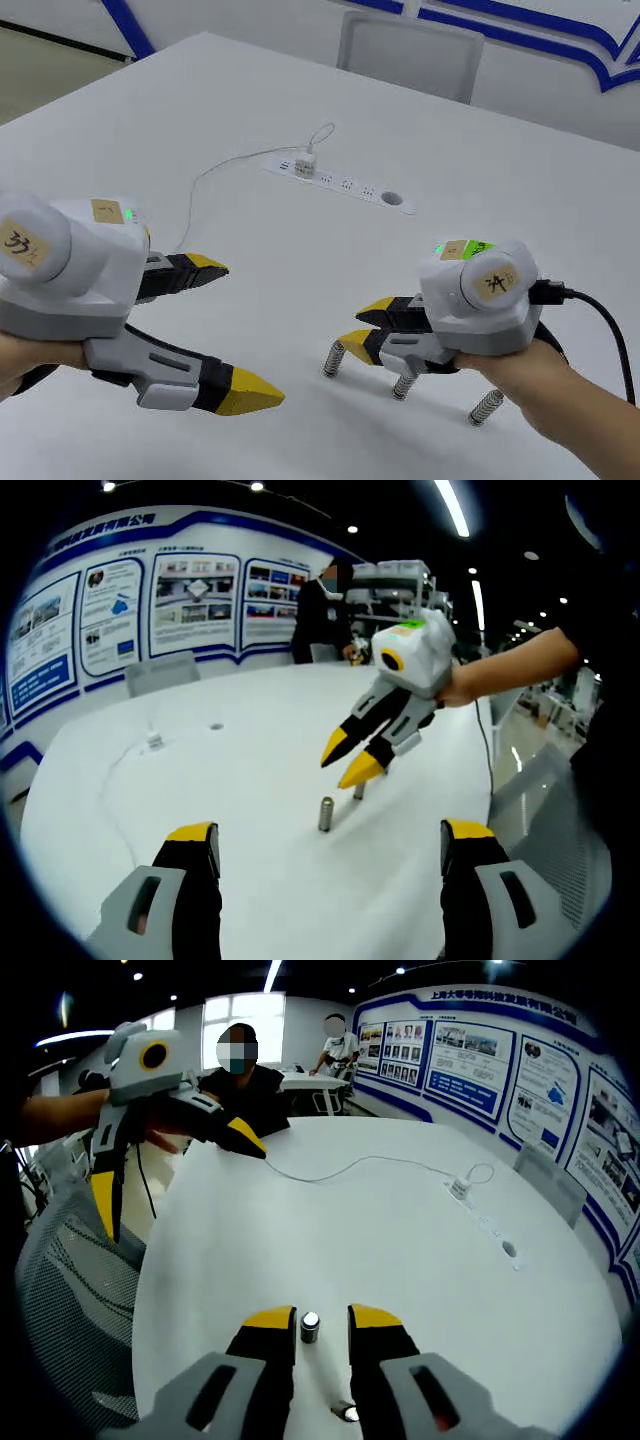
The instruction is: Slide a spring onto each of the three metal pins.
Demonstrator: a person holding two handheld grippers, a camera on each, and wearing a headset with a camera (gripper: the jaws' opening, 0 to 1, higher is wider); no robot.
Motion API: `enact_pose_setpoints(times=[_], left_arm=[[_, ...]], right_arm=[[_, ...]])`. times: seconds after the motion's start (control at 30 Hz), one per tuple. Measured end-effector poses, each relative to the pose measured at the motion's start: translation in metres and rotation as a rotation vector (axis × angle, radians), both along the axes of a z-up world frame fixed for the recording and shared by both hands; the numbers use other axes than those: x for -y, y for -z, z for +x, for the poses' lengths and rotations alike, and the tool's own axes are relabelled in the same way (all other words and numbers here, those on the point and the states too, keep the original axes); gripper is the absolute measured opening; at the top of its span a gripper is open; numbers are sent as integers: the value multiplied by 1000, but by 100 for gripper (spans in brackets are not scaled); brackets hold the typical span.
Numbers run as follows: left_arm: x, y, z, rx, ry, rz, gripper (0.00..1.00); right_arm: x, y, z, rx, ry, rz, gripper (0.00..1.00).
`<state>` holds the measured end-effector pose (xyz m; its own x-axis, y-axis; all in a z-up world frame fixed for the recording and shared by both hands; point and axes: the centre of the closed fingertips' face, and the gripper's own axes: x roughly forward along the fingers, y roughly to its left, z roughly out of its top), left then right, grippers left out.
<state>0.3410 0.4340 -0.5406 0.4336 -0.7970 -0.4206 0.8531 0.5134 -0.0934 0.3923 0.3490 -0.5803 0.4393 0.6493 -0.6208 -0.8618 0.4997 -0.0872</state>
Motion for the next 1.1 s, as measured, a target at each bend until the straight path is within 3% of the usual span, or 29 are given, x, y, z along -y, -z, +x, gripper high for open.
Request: enact_pose_setpoints(times=[0.33,0.5,0.7,0.93,1.03,1.1], left_arm=[[1,-11,0,24,-1,5,93],[5,-13,-2,43,2,8,93],[2,-11,-9,38,11,19,93],[-6,-18,-6,47,-19,19,94],[-8,-18,-8,44,-20,28,94],[-11,-23,-6,49,-38,8,95]], right_arm=[[40,-33,-4,17,130,131,25],[64,-38,-16,37,159,126,28],[92,-35,-38,47,195,105,31],[126,-43,-60,61,274,138,34],[138,-41,-68,69,282,110,37],[146,-41,-75,69,283,99,39]])
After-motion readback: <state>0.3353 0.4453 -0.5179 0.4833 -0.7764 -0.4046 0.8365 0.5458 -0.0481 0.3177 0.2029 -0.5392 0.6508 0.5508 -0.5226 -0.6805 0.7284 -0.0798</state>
